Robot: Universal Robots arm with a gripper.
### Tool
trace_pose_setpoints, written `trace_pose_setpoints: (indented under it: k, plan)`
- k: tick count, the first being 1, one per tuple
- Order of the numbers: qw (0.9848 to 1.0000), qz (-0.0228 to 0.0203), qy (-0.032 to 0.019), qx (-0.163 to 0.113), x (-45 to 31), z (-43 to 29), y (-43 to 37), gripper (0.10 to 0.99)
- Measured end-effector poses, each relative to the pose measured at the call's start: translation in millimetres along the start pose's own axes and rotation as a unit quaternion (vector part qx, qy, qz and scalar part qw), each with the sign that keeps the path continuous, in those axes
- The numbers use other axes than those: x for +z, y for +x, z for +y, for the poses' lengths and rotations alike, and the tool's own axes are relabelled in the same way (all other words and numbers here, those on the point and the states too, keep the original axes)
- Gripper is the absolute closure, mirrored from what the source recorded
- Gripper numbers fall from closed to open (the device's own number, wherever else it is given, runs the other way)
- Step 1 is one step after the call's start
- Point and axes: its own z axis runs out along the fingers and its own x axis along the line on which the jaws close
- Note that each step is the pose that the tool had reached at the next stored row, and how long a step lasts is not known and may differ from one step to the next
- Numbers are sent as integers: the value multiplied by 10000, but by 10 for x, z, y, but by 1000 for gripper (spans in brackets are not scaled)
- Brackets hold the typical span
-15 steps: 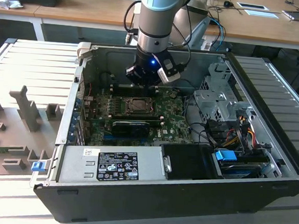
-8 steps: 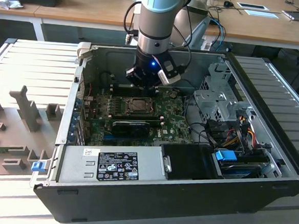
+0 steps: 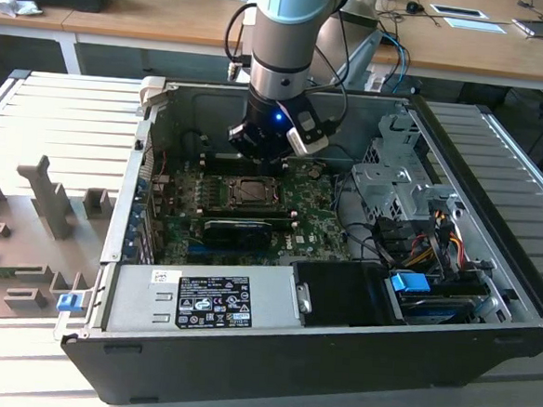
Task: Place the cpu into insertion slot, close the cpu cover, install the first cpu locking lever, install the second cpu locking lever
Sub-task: 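Install the first cpu locking lever, then install the second cpu locking lever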
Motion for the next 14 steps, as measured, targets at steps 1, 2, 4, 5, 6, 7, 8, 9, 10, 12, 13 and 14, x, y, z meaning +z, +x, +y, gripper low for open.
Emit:
trace_pose_setpoints:
  k: [1,2,4,5,6,7,8,9,10,12,13,14]
  plan:
    - [10000,0,0,0,0,-2,0,980]
    - [10000,0,0,0,-1,-5,1,980]
    - [10000,0,0,0,-3,-19,2,980]
    - [10000,0,0,0,-6,-41,4,980]
    - [10000,0,0,0,-8,-55,5,980]
    - [10000,0,0,0,-9,-63,6,980]
    - [10000,0,0,0,-10,-72,7,980]
    - [10000,0,0,0,-12,-83,8,980]
    - [10000,0,0,0,-14,-95,9,980]
    - [10000,0,0,0,-17,-116,11,980]
    - [10000,1,1,0,-28,-117,11,980]
    - [10000,0,0,0,-50,-114,11,980]
